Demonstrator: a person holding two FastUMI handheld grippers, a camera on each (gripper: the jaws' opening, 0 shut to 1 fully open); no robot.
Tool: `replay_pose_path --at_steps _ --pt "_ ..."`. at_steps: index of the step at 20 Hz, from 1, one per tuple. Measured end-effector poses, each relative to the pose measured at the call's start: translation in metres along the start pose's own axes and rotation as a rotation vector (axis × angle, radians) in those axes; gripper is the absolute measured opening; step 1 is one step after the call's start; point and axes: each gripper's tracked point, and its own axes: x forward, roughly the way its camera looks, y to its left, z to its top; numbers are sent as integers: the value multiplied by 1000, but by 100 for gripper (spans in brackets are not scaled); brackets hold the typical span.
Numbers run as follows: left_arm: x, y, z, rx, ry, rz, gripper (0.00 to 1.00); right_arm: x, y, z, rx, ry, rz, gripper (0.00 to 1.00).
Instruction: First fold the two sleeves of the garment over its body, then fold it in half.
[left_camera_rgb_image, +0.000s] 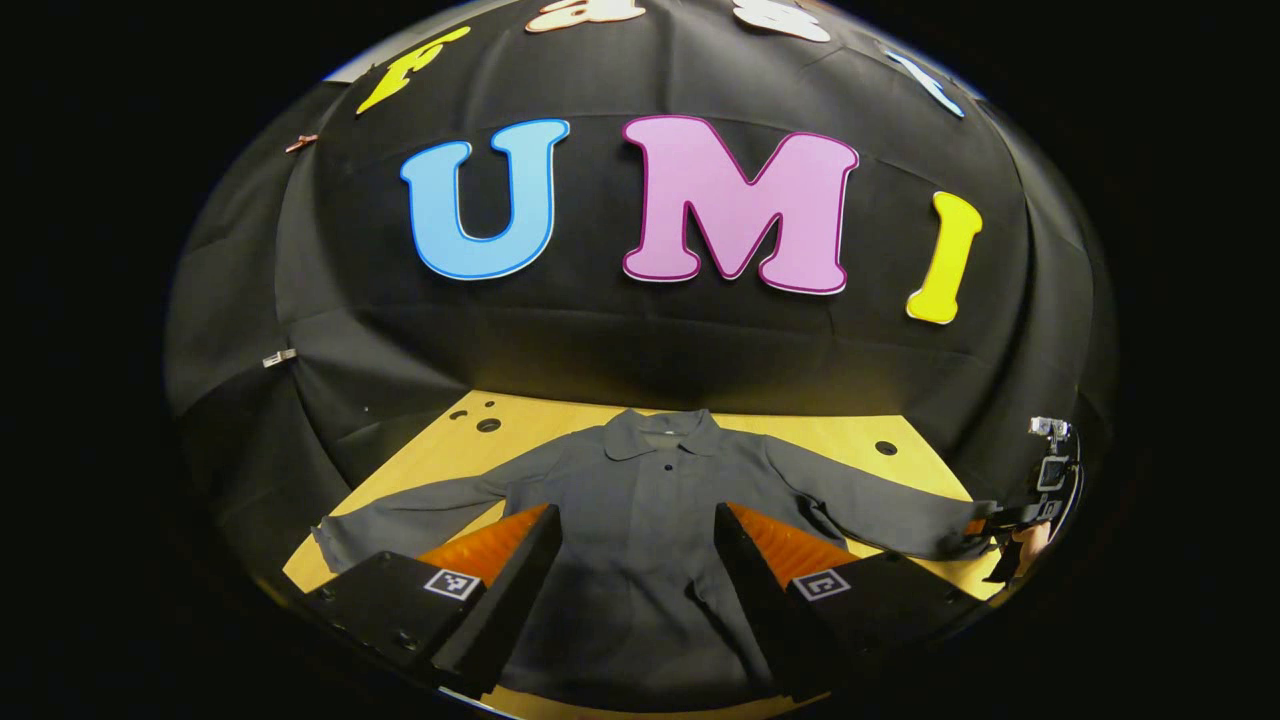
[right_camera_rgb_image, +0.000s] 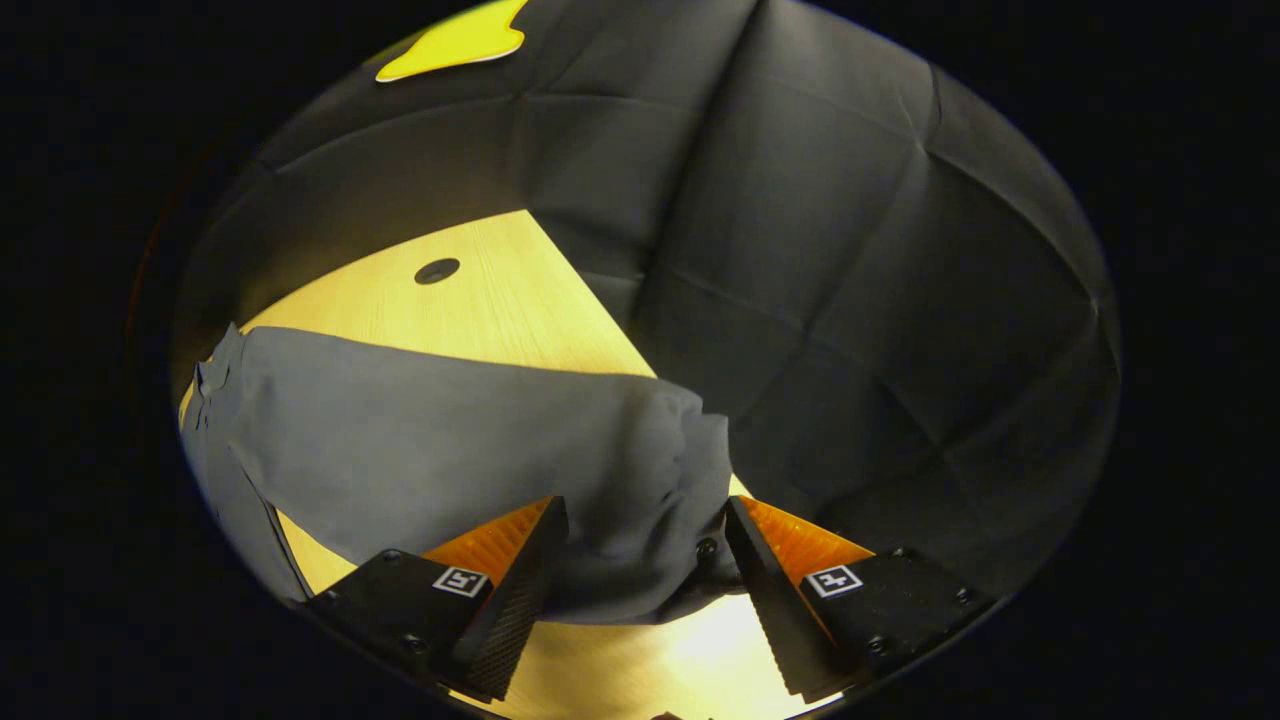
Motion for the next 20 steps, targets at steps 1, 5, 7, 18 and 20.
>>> replay_pose_path --at_steps 1,5,7,18,20 --pt "-1 2 0 -3 2 6 97 2 1 -7 10 22 4 99" --pt "-1 3 -2 -8 4 18 97 5 10 -5 65 28 60 96" --pt "-1 3 -4 -6 7 22 97 7 19 -4 60 28 84 77" --pt "-13 26 -13 -40 23 43 97 -16 55 16 -145 -38 181 6" --pt "-15 37 -14 -65 29 47 97 -31 63 24 -196 -63 198 6"
